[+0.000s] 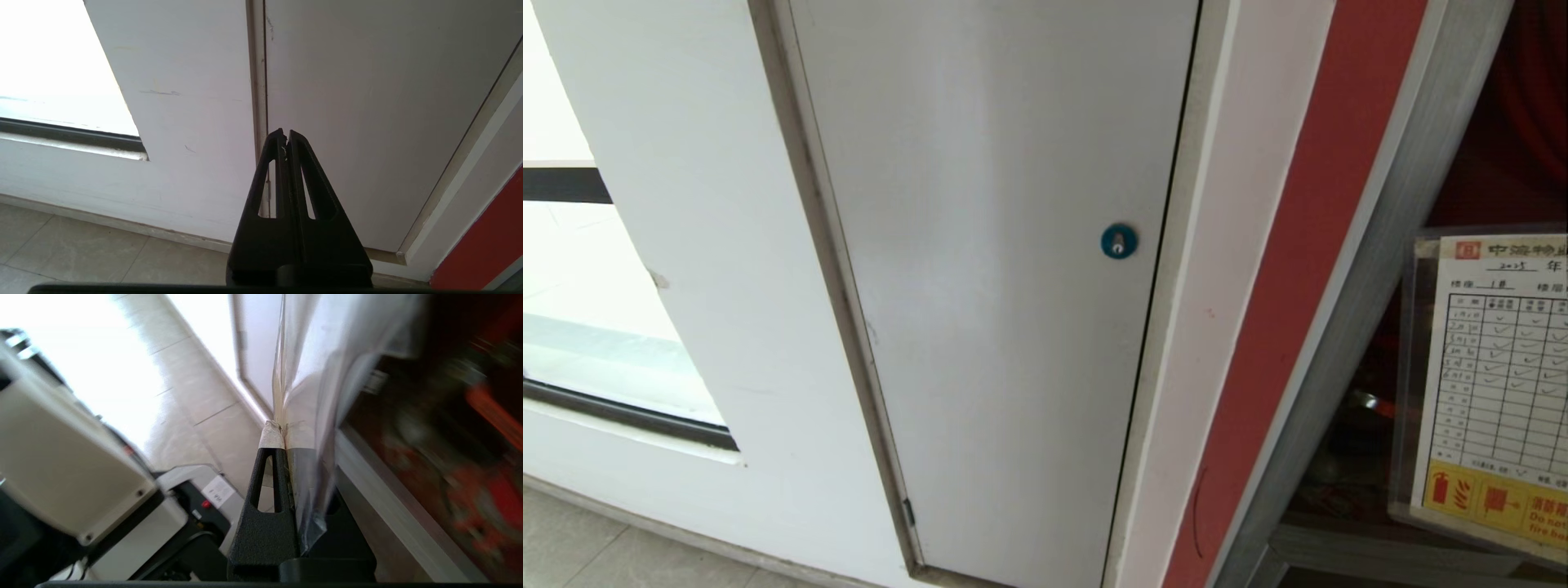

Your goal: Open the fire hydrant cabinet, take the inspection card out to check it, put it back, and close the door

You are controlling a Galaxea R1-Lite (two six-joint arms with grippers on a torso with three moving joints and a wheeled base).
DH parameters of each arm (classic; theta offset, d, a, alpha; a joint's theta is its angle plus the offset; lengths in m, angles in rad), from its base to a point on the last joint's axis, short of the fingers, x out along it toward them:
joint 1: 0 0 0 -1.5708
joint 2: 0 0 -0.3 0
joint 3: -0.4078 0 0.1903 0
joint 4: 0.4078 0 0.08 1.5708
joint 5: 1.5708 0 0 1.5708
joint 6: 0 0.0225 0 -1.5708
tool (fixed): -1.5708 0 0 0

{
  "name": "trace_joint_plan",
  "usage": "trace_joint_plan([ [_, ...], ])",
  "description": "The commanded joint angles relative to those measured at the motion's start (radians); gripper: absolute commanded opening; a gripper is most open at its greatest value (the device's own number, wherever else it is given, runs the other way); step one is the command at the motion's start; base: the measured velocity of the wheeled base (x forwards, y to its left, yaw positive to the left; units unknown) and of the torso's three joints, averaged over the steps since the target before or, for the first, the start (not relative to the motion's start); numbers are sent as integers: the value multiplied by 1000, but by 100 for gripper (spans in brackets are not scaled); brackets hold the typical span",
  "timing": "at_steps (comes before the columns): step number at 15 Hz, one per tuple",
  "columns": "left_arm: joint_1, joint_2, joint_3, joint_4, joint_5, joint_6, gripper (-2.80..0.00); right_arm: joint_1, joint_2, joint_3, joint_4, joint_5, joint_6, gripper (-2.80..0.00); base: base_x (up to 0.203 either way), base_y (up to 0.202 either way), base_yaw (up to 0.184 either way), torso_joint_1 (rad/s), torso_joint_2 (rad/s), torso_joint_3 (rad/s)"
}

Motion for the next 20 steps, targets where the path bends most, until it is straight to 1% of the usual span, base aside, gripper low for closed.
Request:
trace_joint_plan([
  [1, 0, 1, 8, 0, 0, 0, -280, 130, -30, 3, 9, 8, -1, -280, 0, 0, 0, 0, 0, 0],
  [4, 0, 1, 8, 0, 0, 0, -280, 316, -57, -6, 9, -6, 38, -280, 0, 0, 0, 0, 0, 0],
  [5, 0, 1, 8, 0, 0, 0, -280, 335, -68, -13, 9, -33, 64, -280, 0, 0, 0, 0, 0, 0],
  [6, 0, 1, 8, 0, 0, 0, -280, 332, -66, -14, 5, -52, 77, -280, 0, 0, 0, 0, 0, 0],
  [7, 0, 1, 8, 0, 0, 0, -280, 326, -65, -12, -27, -60, 89, -280, 0, 0, 0, 0, 0, 0],
  [9, 0, 1, 8, 0, 0, 0, -280, 305, -59, -3, -65, -64, 140, -280, 0, 0, 0, 0, 0, 0],
  [11, 0, 1, 8, 0, 0, 0, -280, 305, -51, 20, -93, -64, 163, -280, 0, 0, 0, 0, 0, 0],
  [12, 0, 1, 8, 0, 0, 0, -280, 305, -50, 46, -161, -64, 203, -280, 0, 0, 0, 0, 0, 0],
  [14, 0, 1, 8, 0, 0, 0, -280, 313, -52, 78, -286, -64, 317, -280, 0, 0, 0, 0, 0, 0],
  [15, 0, 1, 8, 0, 0, 0, -280, 333, -56, 81, -339, -65, 398, -280, 0, 0, 0, 0, 0, 0],
  [17, 0, 1, 8, 0, 0, 0, -280, 425, -74, 82, -443, -66, 566, -280, 0, 0, 0, 0, 0, 0],
  [20, 0, 1, 8, 0, 0, 0, -280, 585, -112, 85, -591, -68, 850, -280, 0, 0, 0, 0, 0, 0],
])
